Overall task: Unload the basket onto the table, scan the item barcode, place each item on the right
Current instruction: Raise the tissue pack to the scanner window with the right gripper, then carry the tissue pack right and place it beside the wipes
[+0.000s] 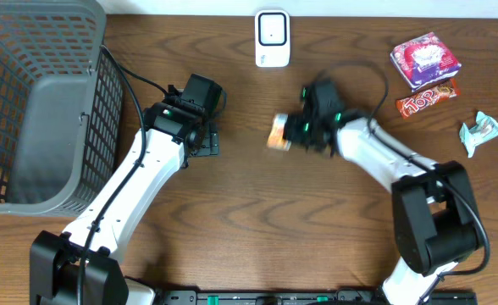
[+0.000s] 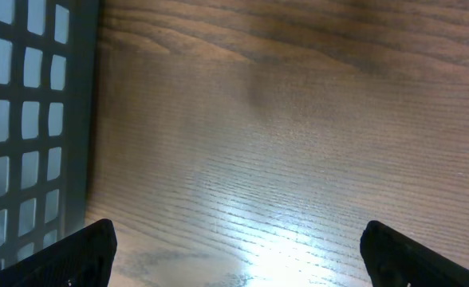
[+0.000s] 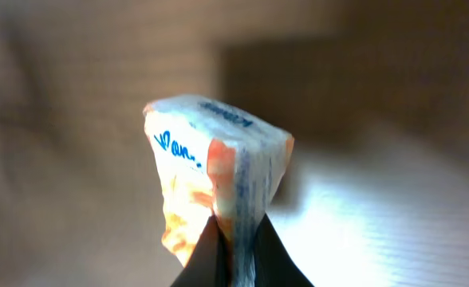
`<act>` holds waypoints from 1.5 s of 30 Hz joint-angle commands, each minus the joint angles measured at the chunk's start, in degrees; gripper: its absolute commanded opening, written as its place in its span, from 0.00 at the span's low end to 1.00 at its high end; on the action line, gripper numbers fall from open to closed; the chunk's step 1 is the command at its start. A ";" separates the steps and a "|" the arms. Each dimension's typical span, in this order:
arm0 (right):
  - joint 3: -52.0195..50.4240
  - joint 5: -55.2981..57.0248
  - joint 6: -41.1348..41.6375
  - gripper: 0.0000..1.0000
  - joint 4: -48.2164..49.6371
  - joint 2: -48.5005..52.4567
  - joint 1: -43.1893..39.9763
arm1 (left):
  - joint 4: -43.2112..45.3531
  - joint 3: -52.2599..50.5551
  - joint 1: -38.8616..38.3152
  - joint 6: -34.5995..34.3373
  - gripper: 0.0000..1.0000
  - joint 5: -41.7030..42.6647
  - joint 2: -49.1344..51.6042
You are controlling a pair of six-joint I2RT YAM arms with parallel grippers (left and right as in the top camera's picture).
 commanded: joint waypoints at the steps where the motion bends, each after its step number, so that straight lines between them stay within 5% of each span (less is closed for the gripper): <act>1: 9.97 18.97 -11.39 0.01 1.25 -3.37 -0.22 | -0.35 0.42 0.20 -0.55 0.98 -0.55 -0.42; 9: 11.80 27.15 -32.48 0.01 19.91 -1.53 2.10 | -0.35 0.42 0.20 -0.55 0.98 -0.55 -0.42; 17: 19.21 25.66 -30.18 0.01 26.69 3.98 2.54 | -0.35 0.42 0.20 -0.55 0.98 -0.55 -0.42; 30: 65.18 23.21 -34.73 0.01 -13.55 32.87 1.73 | -0.35 0.42 0.20 -0.55 0.98 -0.55 -0.42; 37: 66.97 31.30 -40.87 0.01 -16.28 35.45 2.60 | -0.35 0.42 0.20 -0.55 0.98 -0.55 -0.42; 45: 68.94 42.51 -34.40 0.01 -17.14 31.04 -0.11 | -0.35 0.42 0.20 -0.55 0.98 -0.52 -0.42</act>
